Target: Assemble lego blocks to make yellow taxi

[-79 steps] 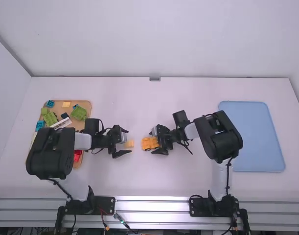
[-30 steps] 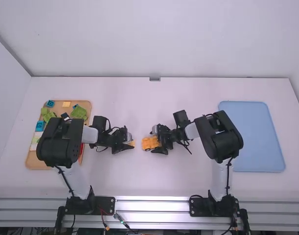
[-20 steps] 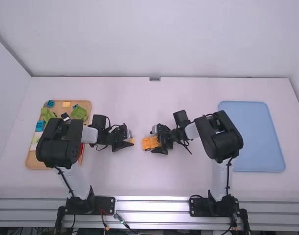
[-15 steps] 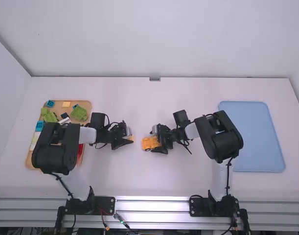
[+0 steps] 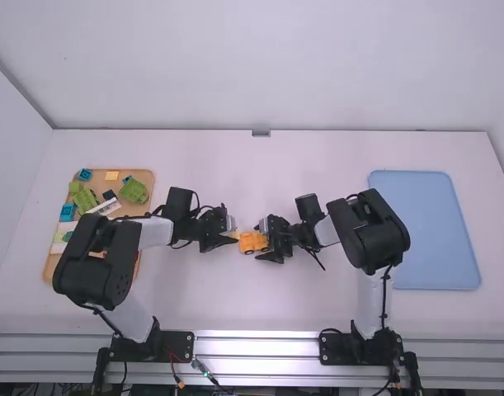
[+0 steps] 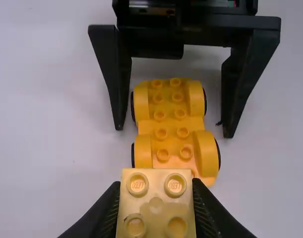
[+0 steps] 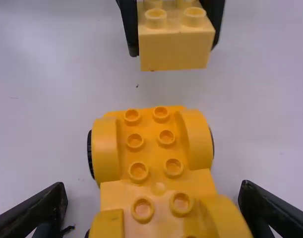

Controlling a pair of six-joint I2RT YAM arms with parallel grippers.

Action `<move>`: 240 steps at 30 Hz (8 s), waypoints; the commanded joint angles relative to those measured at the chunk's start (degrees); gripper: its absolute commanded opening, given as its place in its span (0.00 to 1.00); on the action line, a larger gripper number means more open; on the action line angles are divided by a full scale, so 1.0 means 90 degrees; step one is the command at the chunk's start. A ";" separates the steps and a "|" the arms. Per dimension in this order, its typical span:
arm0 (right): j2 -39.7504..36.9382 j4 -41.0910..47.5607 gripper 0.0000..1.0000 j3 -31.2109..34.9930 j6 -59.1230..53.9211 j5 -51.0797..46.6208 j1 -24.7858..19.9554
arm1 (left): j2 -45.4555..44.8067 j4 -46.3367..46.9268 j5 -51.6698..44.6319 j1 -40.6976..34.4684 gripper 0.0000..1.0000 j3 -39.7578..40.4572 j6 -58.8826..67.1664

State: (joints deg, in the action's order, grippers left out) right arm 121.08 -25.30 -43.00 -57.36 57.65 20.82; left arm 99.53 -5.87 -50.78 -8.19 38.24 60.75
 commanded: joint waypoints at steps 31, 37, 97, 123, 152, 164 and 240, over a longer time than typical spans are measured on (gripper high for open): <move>0.0097 -0.0318 0.53 -0.0005 0.0918 -0.0515 0.0080 | 0.0401 -0.0869 -0.0253 -0.0464 0.02 -0.0002 -0.0318; 0.0097 -0.0313 0.54 -0.0010 0.0901 -0.0508 0.0068 | 0.0692 -0.0721 -0.0236 -0.0563 0.02 0.0318 -0.0311; 0.0097 -0.0330 0.55 -0.0010 0.0923 -0.0508 0.0063 | 0.0338 0.0930 0.0109 -0.0629 0.02 0.0811 -0.0078; 0.0097 -0.0357 0.55 -0.0012 0.0906 -0.0510 0.0063 | 0.1154 0.0153 0.1217 -0.0636 0.02 0.0301 -0.0894; 0.0083 -0.0440 0.90 -0.0012 0.1137 -0.0784 0.0063 | -0.0826 0.1081 0.1821 0.0010 0.99 0.1668 -0.2761; -0.0908 0.1275 0.99 -0.0158 0.1168 -0.1987 0.0063 | -0.0835 0.0811 0.1770 0.0641 0.99 0.1668 -0.4796; -0.2254 0.2688 0.99 -0.0185 0.1683 -0.3415 0.0068 | 0.4551 0.6351 0.5073 0.4046 0.99 0.9372 -0.9823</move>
State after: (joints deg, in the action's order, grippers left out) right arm 101.97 -1.26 -44.60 -42.85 26.63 21.32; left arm 139.41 51.07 -5.30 27.75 123.46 -26.87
